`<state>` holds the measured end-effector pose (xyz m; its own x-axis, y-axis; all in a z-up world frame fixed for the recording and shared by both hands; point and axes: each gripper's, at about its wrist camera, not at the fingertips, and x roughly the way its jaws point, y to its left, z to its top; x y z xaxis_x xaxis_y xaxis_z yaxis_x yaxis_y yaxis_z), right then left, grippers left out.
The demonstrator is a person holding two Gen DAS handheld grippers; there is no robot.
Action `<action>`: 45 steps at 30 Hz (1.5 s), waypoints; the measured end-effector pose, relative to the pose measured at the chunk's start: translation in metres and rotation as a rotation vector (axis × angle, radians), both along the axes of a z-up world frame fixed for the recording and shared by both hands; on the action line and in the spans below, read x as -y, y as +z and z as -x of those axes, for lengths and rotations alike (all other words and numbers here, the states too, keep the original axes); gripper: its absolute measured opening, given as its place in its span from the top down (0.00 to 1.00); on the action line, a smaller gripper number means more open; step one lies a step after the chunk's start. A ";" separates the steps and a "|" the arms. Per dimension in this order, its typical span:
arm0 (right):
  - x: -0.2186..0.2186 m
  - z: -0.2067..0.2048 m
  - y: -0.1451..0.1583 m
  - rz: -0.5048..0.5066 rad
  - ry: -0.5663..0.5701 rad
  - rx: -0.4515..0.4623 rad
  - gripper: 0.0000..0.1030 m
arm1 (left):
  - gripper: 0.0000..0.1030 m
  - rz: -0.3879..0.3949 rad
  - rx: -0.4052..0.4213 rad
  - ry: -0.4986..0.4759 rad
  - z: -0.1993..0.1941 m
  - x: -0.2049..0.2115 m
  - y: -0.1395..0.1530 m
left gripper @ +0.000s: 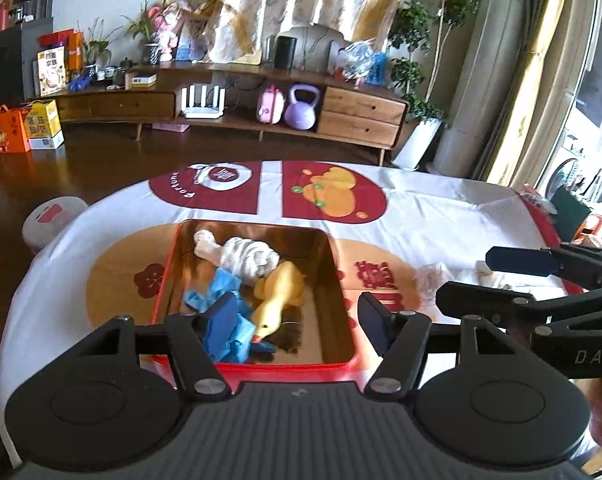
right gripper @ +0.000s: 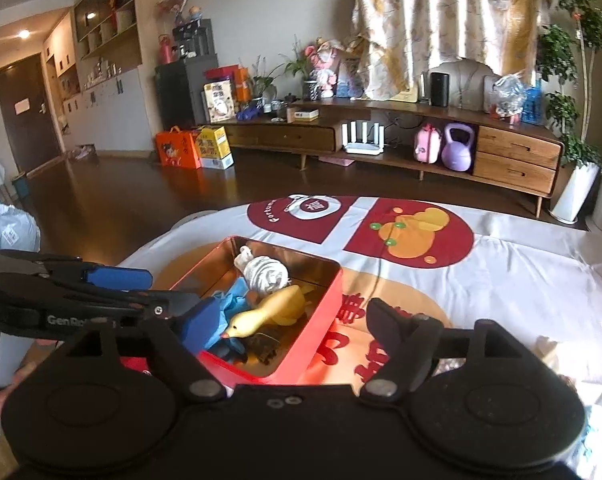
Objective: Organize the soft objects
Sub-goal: 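Move both open tools toward the loose items on the cloth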
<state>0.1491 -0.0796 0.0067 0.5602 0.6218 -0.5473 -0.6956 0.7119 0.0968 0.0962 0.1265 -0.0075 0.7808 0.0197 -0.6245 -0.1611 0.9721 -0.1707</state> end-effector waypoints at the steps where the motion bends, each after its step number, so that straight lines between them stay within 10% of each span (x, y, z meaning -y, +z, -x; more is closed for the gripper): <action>1: 0.004 0.002 0.000 -0.001 -0.007 0.005 0.17 | 0.36 0.003 0.004 -0.004 0.001 0.003 0.001; 26: 0.143 0.030 -0.015 -0.036 -0.197 0.034 0.03 | 0.17 -0.007 0.038 -0.126 -0.007 0.106 -0.006; 45: 0.199 -0.024 -0.072 0.025 -0.341 -0.046 0.05 | 0.17 -0.056 -0.049 -0.147 -0.098 0.140 -0.042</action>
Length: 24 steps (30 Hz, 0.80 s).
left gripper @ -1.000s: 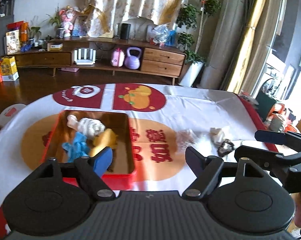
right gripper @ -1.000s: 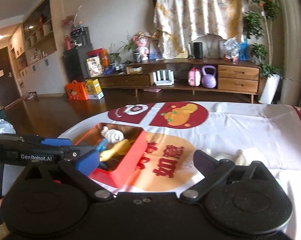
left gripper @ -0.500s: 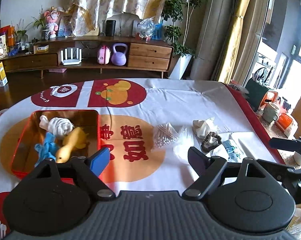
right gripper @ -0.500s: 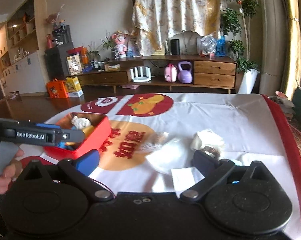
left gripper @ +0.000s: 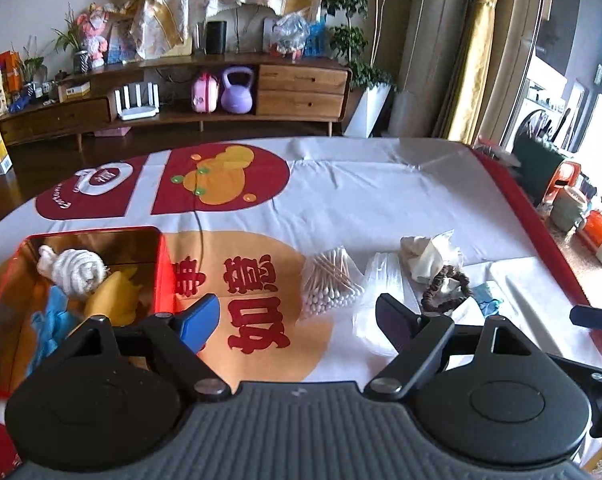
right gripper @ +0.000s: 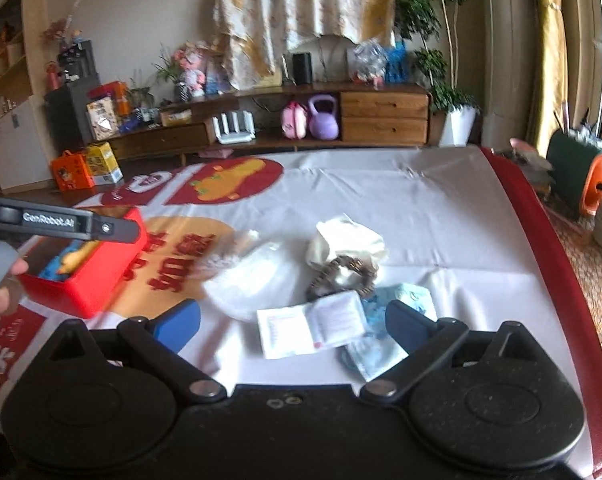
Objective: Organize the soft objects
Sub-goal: 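Move both open tools toward the loose items on the cloth, then close the left tool on the cotton swab bag while the right tool grasps the white paper packet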
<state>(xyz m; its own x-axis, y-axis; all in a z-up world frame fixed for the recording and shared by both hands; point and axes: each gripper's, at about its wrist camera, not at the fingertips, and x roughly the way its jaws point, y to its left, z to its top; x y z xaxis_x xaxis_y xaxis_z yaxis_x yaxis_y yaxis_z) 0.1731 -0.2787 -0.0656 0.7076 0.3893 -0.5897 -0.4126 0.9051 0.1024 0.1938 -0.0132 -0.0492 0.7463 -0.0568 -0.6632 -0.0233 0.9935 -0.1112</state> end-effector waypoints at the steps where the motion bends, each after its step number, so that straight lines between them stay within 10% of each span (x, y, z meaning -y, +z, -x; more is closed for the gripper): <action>1: 0.001 -0.004 -0.003 0.000 -0.002 -0.008 0.05 | 0.17 0.000 -0.012 -0.006 -0.007 0.001 -0.003; 24: -0.012 -0.066 -0.052 0.056 0.014 -0.111 0.14 | 0.17 0.086 -0.169 -0.013 -0.119 0.015 -0.064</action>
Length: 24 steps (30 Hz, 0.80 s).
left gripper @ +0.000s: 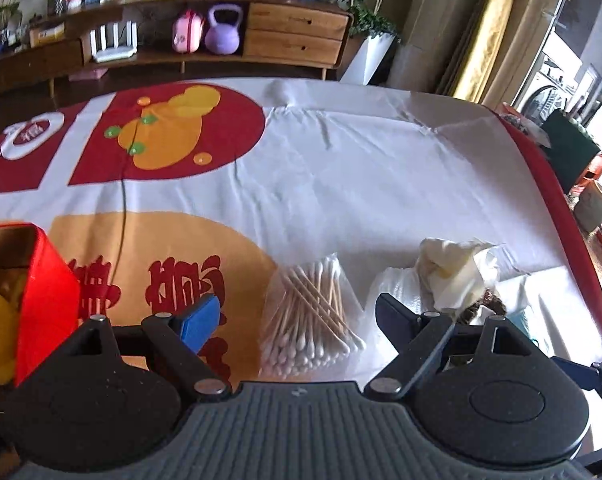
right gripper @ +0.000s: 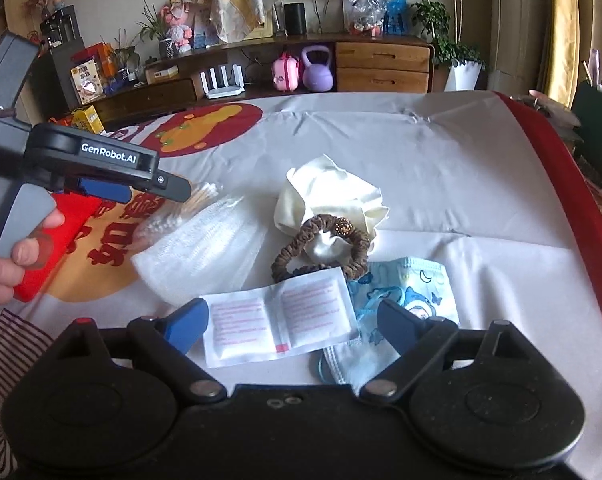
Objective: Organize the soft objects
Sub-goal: 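Close the left tool on the cotton swab bag while the right tool grasps the white paper packet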
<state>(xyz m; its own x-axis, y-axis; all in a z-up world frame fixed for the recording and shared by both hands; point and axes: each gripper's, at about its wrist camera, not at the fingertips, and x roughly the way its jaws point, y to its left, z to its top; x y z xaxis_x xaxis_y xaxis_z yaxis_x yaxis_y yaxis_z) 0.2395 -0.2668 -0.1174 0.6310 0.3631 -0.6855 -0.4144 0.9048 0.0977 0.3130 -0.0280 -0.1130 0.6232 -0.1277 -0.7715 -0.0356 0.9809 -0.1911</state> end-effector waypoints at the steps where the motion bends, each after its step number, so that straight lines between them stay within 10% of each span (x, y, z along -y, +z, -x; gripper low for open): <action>1: -0.002 -0.002 -0.001 0.006 0.005 0.002 0.15 | 0.17 0.003 -0.006 0.002 -0.002 0.000 -0.003; 20: -0.018 -0.006 -0.018 0.137 0.006 0.034 0.51 | 0.18 -0.038 -0.018 -0.032 -0.007 0.002 -0.028; 24: -0.017 -0.004 -0.015 0.124 0.020 0.030 0.52 | 0.31 -0.057 -0.001 -0.038 -0.004 0.001 -0.027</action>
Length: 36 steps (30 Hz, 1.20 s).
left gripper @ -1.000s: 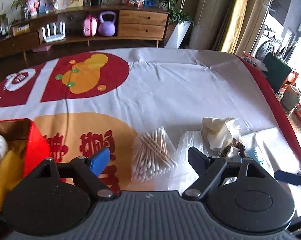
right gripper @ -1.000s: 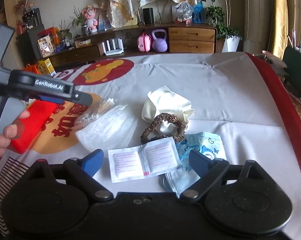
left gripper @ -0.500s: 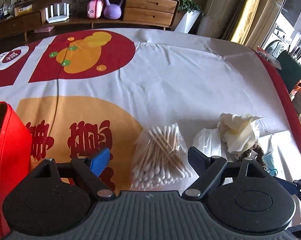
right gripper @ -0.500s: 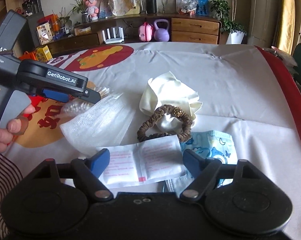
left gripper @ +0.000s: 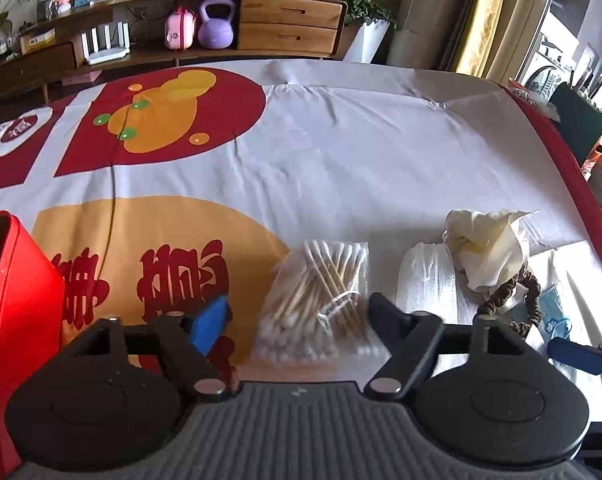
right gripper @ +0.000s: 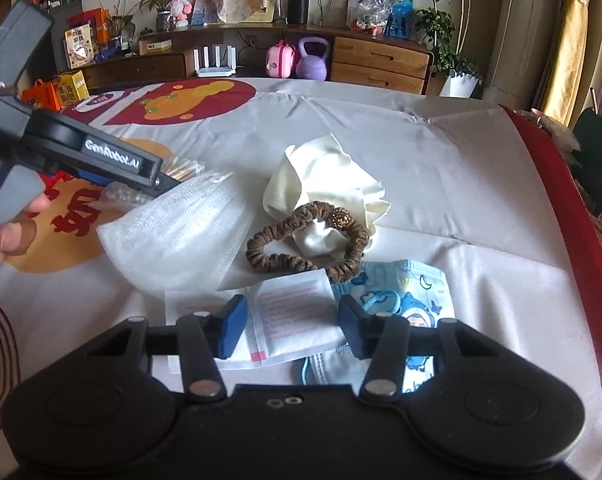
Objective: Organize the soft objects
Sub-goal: 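Close the left tool on the cotton swab bag while the right tool grasps the white paper packet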
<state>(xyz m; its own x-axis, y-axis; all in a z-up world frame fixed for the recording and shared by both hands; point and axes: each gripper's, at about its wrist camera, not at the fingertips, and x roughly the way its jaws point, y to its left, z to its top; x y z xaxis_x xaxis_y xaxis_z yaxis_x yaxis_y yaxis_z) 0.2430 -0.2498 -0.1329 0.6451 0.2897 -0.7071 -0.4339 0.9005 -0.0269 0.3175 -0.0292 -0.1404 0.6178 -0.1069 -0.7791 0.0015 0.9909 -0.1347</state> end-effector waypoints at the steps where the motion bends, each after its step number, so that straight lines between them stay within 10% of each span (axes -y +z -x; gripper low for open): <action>1: 0.000 0.000 0.000 0.000 0.006 -0.005 0.52 | 0.34 -0.011 0.003 -0.003 0.001 0.000 0.000; 13: -0.012 0.010 0.000 0.031 0.065 0.006 0.57 | 0.58 -0.022 0.028 -0.039 0.005 0.001 0.000; 17: -0.010 0.009 0.000 0.018 0.058 0.014 0.20 | 0.58 -0.017 0.028 -0.040 0.006 -0.001 0.000; 20: -0.008 0.009 0.000 -0.017 0.097 -0.021 0.18 | 0.58 -0.016 0.029 -0.044 0.006 -0.002 0.000; 25: -0.016 0.011 -0.008 0.024 0.112 -0.027 0.27 | 0.58 -0.018 0.030 -0.048 0.006 -0.002 -0.001; 36: -0.014 0.013 0.003 0.001 0.088 -0.008 0.91 | 0.62 -0.024 0.043 -0.039 0.011 -0.004 0.002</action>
